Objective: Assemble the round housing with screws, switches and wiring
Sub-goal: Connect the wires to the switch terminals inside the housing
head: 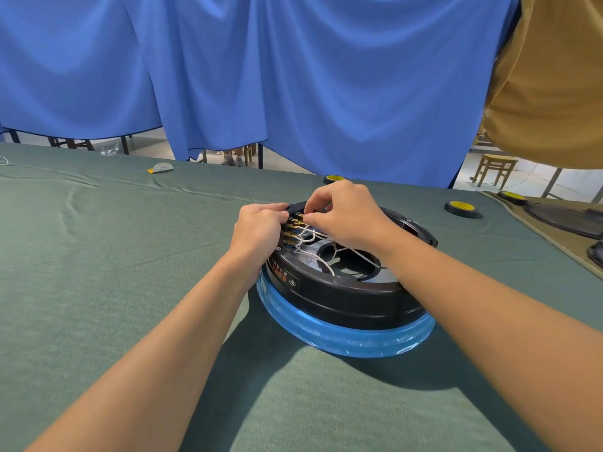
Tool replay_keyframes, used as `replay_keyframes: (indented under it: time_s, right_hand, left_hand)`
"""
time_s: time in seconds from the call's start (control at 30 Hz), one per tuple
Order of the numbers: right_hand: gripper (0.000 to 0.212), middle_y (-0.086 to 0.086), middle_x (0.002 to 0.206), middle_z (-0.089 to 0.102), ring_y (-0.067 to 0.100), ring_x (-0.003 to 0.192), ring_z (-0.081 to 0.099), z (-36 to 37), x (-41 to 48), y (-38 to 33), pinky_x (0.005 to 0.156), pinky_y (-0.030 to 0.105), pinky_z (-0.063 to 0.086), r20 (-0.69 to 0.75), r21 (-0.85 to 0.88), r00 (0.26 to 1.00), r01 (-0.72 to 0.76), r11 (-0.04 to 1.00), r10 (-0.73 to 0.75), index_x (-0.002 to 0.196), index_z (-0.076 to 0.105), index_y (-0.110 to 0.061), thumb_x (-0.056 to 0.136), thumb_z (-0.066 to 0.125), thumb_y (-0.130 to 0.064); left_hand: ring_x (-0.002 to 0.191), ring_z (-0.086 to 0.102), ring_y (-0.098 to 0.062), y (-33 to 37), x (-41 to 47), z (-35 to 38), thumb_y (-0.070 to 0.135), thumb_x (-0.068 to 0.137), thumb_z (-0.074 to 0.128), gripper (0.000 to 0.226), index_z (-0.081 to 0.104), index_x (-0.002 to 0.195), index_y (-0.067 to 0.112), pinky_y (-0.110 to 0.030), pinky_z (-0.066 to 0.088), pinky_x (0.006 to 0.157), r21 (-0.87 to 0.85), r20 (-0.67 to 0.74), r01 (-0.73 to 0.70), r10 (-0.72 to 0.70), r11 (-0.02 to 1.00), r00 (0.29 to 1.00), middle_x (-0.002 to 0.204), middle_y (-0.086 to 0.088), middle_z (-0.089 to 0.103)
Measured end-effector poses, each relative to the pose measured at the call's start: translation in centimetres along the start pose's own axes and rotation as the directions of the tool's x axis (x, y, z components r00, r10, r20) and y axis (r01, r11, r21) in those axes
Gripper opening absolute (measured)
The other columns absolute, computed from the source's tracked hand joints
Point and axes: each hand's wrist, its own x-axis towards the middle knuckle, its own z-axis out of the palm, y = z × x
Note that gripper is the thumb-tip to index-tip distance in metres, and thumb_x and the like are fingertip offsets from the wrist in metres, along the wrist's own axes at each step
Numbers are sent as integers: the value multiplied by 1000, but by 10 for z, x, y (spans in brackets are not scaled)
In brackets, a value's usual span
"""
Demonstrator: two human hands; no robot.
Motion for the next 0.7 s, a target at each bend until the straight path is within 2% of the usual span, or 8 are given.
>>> replay_keyframes:
  time_s: [0.1, 0.23, 0.37, 0.53, 0.7]
  right_hand:
    - [12, -6, 84, 60, 17, 92, 56, -2, -3, -2, 90, 44, 48, 8, -38, 999, 45, 998, -45, 93, 77, -17, 88, 70, -25]
    - [14, -4, 87, 63, 18, 95, 56, 0, -2, -5, 91, 48, 47, 4, -87, 994, 106, 991, -106, 95, 78, -15, 87, 70, -24]
    - [16, 2, 94, 68, 18, 94, 57, 3, 3, -5, 88, 44, 51, 4, -116, 994, 108, 987, -108, 95, 77, -13, 88, 69, -24]
    - [14, 2, 105, 63, 19, 105, 48, 7, 4, -2, 86, 39, 49, -33, -207, 990, 127, 970, -137, 93, 75, -13, 90, 66, -24]
    - [15, 0, 97, 57, 16, 90, 51, 8, 4, -3, 74, 30, 45, -30, -185, 990, 129, 974, -137, 95, 74, -10, 90, 66, -22]
  left_hand:
    - [99, 66, -23, 0, -1, 0, 11, 96, 51, 30, 69, 120, 17, -44, 54, 93, 1, -7, 6, -5, 1000, 1000, 112, -8, 69]
    - [98, 67, -23, 1, -2, 0, 11, 97, 51, 30, 68, 121, 17, -43, 55, 92, -1, -7, 10, -10, 1000, 1000, 111, -8, 70]
    - [99, 67, -24, 1, -2, 0, 10, 97, 51, 31, 68, 122, 16, -44, 55, 92, -5, -3, 9, -9, 1000, 1000, 112, -8, 69]
    - [100, 67, -25, 1, 0, 0, 9, 96, 52, 30, 69, 120, 16, -45, 53, 94, -1, -3, 4, -4, 1000, 1000, 111, -9, 70]
    - [101, 66, -24, 1, 0, -2, 8, 96, 52, 30, 69, 120, 15, -43, 53, 95, 14, 3, -4, 4, 1000, 1000, 112, -8, 70]
